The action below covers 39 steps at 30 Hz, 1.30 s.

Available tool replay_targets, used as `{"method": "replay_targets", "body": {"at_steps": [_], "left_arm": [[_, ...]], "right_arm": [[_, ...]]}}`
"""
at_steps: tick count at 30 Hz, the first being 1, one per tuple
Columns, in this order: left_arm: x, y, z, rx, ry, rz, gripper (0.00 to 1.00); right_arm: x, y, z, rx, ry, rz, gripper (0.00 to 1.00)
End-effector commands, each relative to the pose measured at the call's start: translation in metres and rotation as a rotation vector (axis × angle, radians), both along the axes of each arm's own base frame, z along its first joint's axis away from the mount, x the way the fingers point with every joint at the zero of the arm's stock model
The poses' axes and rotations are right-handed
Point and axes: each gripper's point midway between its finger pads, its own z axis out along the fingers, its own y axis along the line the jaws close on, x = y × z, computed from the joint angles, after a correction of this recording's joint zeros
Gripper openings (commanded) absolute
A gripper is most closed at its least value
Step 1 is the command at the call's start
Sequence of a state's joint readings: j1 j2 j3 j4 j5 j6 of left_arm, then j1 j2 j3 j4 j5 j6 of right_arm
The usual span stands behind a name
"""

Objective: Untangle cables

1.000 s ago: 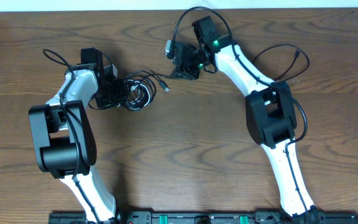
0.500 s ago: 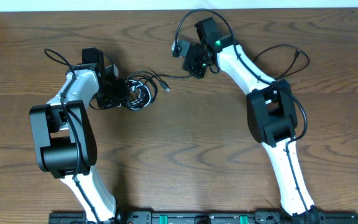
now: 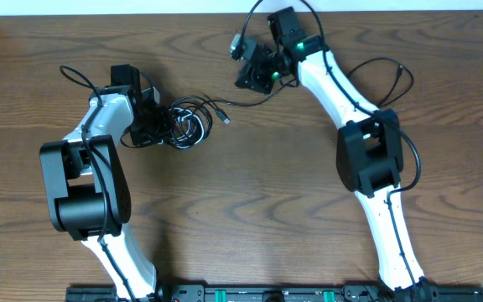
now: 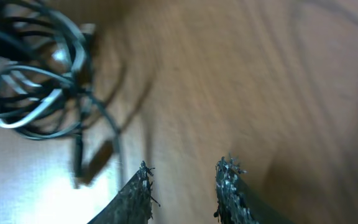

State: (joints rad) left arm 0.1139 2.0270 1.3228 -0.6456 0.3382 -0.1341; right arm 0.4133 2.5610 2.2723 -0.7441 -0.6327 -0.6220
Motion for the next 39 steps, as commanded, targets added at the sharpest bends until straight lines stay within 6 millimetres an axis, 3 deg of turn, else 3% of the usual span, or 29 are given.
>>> {"method": "replay_targets", "body": {"at_steps": [1,6,9,13,22,24,25,28,30,32,35,36,39], "left_arm": [[-0.006,-0.002,-0.003,0.008,0.018,-0.01,0.12],[-0.006,-0.002,-0.003,0.009,0.018,-0.011,0.13],[-0.004,-0.001,-0.003,0.009,0.013,-0.01,0.13],[-0.004,-0.001,-0.003,0.01,0.011,-0.01,0.12],[-0.004,-0.001,-0.003,0.01,0.012,-0.01,0.13],[-0.004,-0.001,-0.003,0.01,0.012,-0.01,0.13],[-0.004,-0.001,-0.003,0.01,0.012,-0.01,0.13],[-0.004,-0.001,-0.003,0.01,0.011,-0.01,0.13],[-0.004,-0.001,-0.003,0.01,0.011,-0.01,0.13],[-0.004,-0.001,-0.003,0.01,0.011,-0.01,0.13],[-0.004,-0.001,-0.003,0.01,0.011,-0.01,0.13],[-0.004,-0.001,-0.003,0.01,0.011,-0.01,0.13],[-0.004,-0.001,-0.003,0.01,0.011,-0.01,0.13]], "right_arm": [[-0.019,0.016,0.004,0.001,-0.015,0.075,0.34],[-0.033,0.016,-0.01,-0.053,0.022,0.09,0.42],[-0.042,0.018,-0.014,-0.078,0.021,0.127,0.42],[-0.04,0.014,-0.021,-0.139,-0.01,0.12,0.41],[-0.055,0.003,-0.054,-0.202,0.038,0.134,0.37],[-0.056,0.002,-0.058,-0.206,0.041,0.132,0.37],[-0.056,0.002,-0.058,-0.209,0.039,0.13,0.31],[-0.043,0.0,-0.058,-0.229,0.024,0.055,0.38],[-0.034,-0.001,-0.057,-0.225,0.037,-0.027,0.26],[-0.028,0.0,-0.055,-0.205,0.063,-0.09,0.26],[-0.021,-0.005,-0.056,-0.215,0.074,-0.154,0.16],[-0.019,-0.008,-0.057,-0.226,0.075,-0.179,0.08],[-0.011,-0.016,-0.058,-0.238,0.097,-0.276,0.01]]}}
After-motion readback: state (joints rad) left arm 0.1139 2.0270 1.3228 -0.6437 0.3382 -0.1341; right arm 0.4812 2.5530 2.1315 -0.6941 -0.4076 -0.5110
